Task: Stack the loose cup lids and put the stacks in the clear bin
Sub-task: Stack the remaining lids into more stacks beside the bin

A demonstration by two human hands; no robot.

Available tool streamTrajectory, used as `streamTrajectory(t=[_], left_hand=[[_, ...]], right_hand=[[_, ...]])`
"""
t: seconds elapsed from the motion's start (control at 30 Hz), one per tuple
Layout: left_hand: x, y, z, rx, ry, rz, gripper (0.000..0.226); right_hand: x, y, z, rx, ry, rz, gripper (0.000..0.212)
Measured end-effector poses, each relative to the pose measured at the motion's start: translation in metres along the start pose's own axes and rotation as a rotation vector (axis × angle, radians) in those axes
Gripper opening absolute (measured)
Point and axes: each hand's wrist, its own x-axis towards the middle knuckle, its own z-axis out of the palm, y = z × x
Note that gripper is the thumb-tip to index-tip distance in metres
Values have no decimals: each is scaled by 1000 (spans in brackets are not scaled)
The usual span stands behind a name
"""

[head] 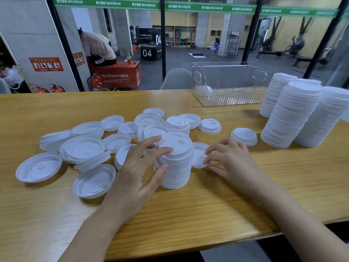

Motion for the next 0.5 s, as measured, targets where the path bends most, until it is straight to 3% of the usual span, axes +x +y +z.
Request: streamTrajectory(t=[0.1,0.2,0.3,0.4,0.5], left_hand=[[0,0,0,-2,-2,-6,34],[0,0,0,-5,-6,-14,33],[0,0,0,-4,-3,-8,33],[0,0,0,0,-3,-3,33],[0,0,0,-2,-5,-3,33]], right_hand=[[2,-1,-7,181,69,99,9],[4,-3,-23,632,143,304,18],[4,-2,-33,907,162,517,27],[2,5,-31,843,90,662,24],[-4,7,-25,587,79,647,16]])
